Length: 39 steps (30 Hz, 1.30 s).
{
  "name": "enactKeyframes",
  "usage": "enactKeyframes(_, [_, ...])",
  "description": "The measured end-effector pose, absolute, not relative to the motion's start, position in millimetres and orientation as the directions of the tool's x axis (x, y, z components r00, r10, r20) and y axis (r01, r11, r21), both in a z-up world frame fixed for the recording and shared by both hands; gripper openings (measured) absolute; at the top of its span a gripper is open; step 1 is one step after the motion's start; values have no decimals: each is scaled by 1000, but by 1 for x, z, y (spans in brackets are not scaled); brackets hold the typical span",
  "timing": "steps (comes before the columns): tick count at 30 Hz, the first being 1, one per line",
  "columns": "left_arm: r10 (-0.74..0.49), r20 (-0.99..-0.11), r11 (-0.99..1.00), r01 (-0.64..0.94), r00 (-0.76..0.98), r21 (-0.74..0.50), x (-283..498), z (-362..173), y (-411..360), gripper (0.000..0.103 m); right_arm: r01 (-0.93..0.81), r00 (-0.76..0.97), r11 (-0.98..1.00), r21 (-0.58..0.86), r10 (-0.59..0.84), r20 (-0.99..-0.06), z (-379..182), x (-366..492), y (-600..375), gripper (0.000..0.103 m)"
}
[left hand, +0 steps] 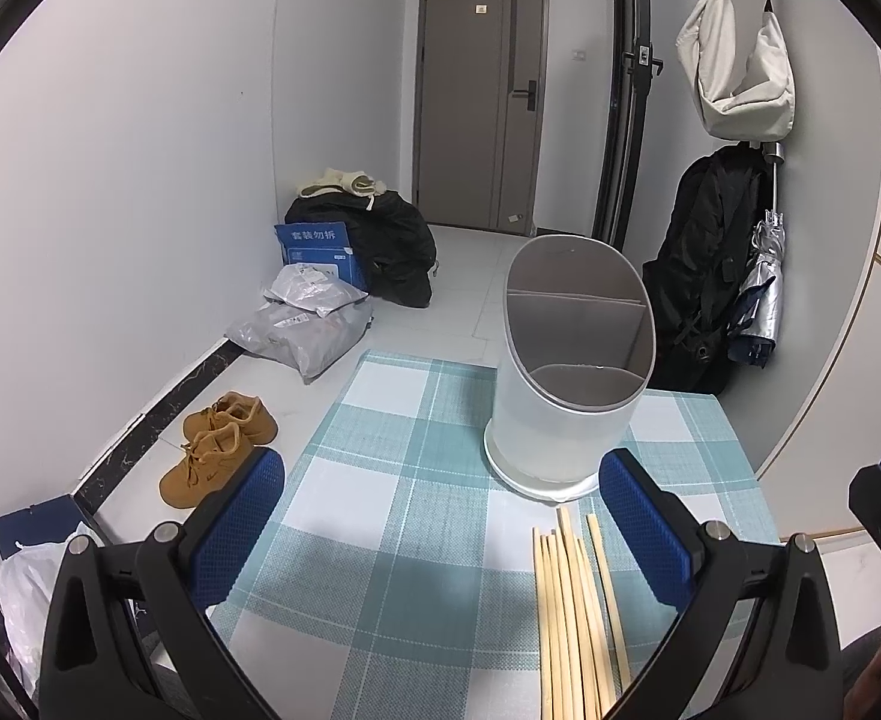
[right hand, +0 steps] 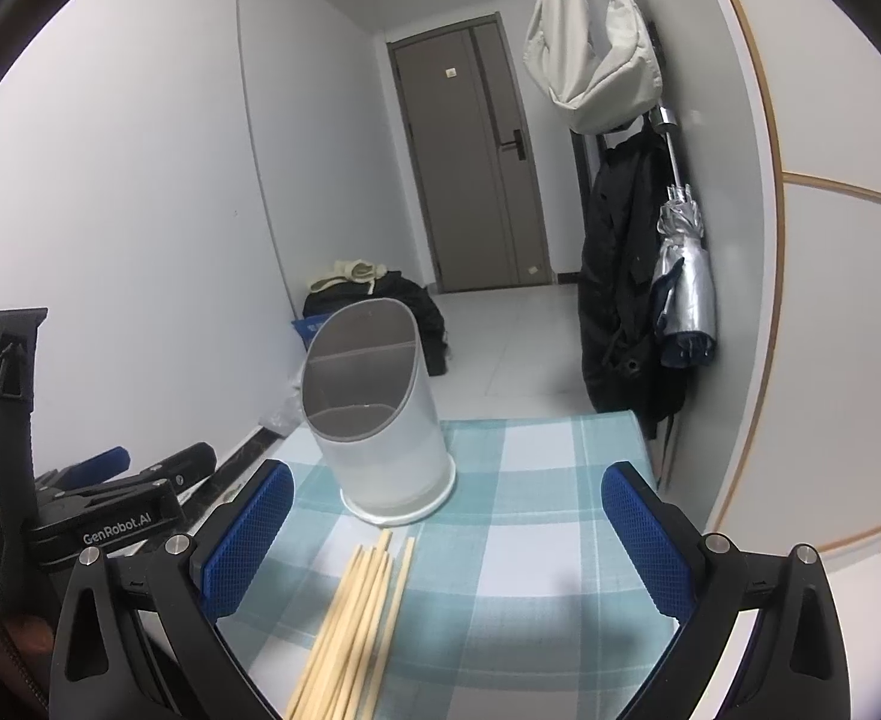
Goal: Organize utensils
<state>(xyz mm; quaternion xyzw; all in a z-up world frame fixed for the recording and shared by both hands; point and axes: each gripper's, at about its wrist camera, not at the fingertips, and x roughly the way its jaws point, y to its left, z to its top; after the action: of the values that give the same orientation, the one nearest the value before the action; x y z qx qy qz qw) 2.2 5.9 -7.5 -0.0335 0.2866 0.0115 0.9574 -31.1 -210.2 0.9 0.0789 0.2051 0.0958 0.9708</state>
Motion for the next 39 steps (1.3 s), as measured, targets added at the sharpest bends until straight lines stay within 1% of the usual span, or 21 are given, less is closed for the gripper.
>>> enactKeyframes(7, [-9,-561,997,-35,828,-68,4,-8,7,102,-155,894,971,181,216,-394,-1,-30,-208,102])
enactKeyframes(9, [-37,-575,996,-17,817,-89,7,-9,9,102,-161,885,969,188,226,-407,-3,-28,-208,101])
enactKeyframes(13, [-43,-598,993,-35,800,-117,12,-11,16,102,-204,828,955,214,285,-483,-11,-15,-203,91])
enactKeyframes(17, [-43,-641,988,-61,767,-139,23,-19,27,102,-208,763,949,238,310,-567,-25,4,-199,89])
enactKeyframes(20, [-59,-657,980,-81,752,-180,31,-23,38,102,-204,707,956,210,292,-644,-37,23,-191,80])
enactKeyframes(21, [-58,-661,979,-87,748,-185,33,-23,41,102,-203,684,959,198,283,-672,-42,30,-187,74])
enactKeyframes(22, [-56,-665,977,-95,744,-189,35,-24,44,102,-217,649,956,195,291,-703,-48,40,-182,70])
enactKeyframes(23, [-59,-672,975,-102,738,-198,38,-25,48,102,-227,631,956,188,291,-719,-53,45,-177,70])
enactKeyframes(25, [-57,-682,972,-116,729,-206,41,-28,55,102,-237,584,958,161,273,-764,-65,60,-165,57])
enactKeyframes(27, [-49,-696,969,-134,717,-207,45,-32,61,102,-246,550,959,140,257,-795,-75,72,-155,52])
enactKeyframes(30, [-40,-716,966,-155,697,-206,50,-36,69,102,-254,502,961,113,231,-834,-92,90,-142,39])
enactKeyframes(31, [-38,-719,965,-161,694,-206,51,-38,72,102,-261,486,960,105,225,-845,-98,96,-138,36])
enactKeyframes(32, [-34,-724,964,-169,689,-207,52,-39,75,102,-264,471,960,98,217,-855,-103,100,-134,35])
enactKeyframes(34, [-40,-731,961,-175,681,-215,53,-41,78,102,-264,450,960,97,211,-868,-110,108,-130,27])
enactKeyframes(39, [-50,-738,956,-182,673,-230,57,-44,82,102,-262,441,964,44,160,-883,-118,113,-121,26])
